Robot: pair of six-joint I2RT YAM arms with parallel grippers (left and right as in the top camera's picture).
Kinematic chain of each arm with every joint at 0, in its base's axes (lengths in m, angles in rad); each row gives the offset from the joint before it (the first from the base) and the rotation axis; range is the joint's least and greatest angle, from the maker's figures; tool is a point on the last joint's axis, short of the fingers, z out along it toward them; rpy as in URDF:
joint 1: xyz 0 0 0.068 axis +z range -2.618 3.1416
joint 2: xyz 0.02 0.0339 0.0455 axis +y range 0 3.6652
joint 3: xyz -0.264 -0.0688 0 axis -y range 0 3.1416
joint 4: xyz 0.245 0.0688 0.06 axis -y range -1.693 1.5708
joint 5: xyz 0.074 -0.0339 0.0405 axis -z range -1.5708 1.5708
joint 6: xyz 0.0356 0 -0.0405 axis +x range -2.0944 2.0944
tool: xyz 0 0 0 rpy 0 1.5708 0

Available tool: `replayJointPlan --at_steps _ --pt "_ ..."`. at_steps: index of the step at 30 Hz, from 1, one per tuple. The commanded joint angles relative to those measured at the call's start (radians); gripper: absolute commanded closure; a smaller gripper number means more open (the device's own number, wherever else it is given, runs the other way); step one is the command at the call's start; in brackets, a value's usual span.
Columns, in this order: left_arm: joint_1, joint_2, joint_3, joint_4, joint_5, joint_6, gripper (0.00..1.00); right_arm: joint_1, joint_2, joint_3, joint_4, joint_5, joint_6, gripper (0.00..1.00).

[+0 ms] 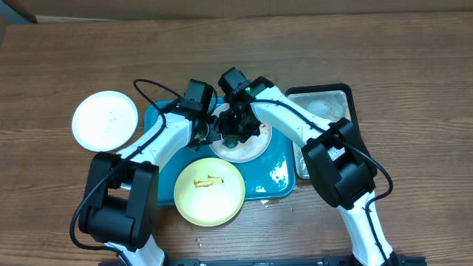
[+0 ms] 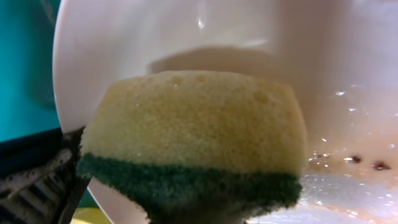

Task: Clean dirty plates on tray and stack at the side
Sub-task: 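Scrub the plate center in circles with the sponge while left gripper holds rim, then wipe the plate's upper right area with the sponge, right gripper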

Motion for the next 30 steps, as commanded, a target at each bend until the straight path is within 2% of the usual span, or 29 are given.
replayJointPlan --at_steps 1,11,23,30 --pt "-0.007 0.007 -0.013 -0.003 -0.001 0.004 0.96 0.015 0.025 -0.014 -0.003 -0.023 -0.023 0.96" --pt "-0.008 0.007 -0.013 -0.005 -0.001 0.004 0.96 -0.024 0.025 -0.014 -0.137 0.315 0.064 0.96" --pt "-0.041 0.007 -0.013 -0.005 -0.009 0.004 0.96 -0.158 0.025 -0.014 -0.143 0.366 0.087 0.96" --pt "-0.041 0.007 -0.013 -0.008 -0.017 0.004 0.96 -0.189 0.025 -0.014 -0.156 0.438 0.095 0.96"
